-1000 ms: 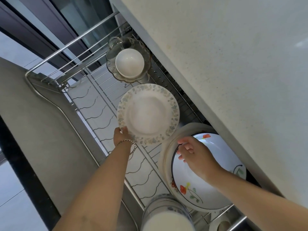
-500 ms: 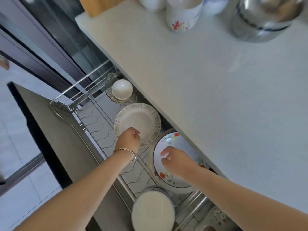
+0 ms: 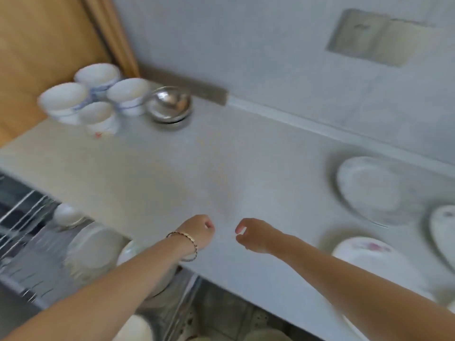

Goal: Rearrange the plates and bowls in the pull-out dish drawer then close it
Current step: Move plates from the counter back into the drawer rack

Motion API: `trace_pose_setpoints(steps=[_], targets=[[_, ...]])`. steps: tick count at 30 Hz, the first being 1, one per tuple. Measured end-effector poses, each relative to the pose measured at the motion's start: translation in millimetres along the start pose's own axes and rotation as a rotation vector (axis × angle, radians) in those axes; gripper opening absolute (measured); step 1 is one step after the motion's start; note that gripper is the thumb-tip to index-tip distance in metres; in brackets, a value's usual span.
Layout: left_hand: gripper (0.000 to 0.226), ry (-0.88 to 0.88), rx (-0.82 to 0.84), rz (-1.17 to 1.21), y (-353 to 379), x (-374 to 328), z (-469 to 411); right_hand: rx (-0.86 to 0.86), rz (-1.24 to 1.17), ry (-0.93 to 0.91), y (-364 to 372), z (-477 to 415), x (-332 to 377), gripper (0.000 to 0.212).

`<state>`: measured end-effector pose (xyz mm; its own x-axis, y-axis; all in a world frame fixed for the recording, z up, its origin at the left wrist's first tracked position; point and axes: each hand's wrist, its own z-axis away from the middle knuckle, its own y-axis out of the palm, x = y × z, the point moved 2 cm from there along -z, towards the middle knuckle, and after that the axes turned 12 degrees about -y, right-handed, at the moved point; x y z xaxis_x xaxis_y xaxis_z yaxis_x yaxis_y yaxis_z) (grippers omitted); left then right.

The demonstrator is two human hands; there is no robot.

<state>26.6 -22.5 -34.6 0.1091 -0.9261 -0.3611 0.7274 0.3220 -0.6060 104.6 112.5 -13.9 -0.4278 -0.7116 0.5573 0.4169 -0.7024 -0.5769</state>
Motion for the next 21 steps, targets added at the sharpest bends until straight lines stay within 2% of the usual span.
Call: trace_pose_setpoints(steps=[5,7,10,12,16,21], targets=[[0.02,0.128,0.14,-0.077,84,-108,19,-0.252,-0.105,0.159,-52,69,-114,0.032],[0.025,0.127,0.187,-0.117,126,-138,25,-0.33,-0.113,0.246,-63,99,-162,0.033],[0.019,0.034,0.242,-0.167,183,-158,30,-0.413,-0.047,0.404,-64,135,-230,0.04],[0.038,-0.113,0.26,-0.096,216,-158,27,-0.421,-0.013,0.521,-58,152,-267,0.049],[0.018,-0.373,0.406,0.272,248,-158,43,-0.384,-0.001,0.618,-48,161,-310,0.058],[0.021,-0.439,0.327,0.448,262,-153,53,-0.424,-0.203,0.688,-51,151,-327,0.06]])
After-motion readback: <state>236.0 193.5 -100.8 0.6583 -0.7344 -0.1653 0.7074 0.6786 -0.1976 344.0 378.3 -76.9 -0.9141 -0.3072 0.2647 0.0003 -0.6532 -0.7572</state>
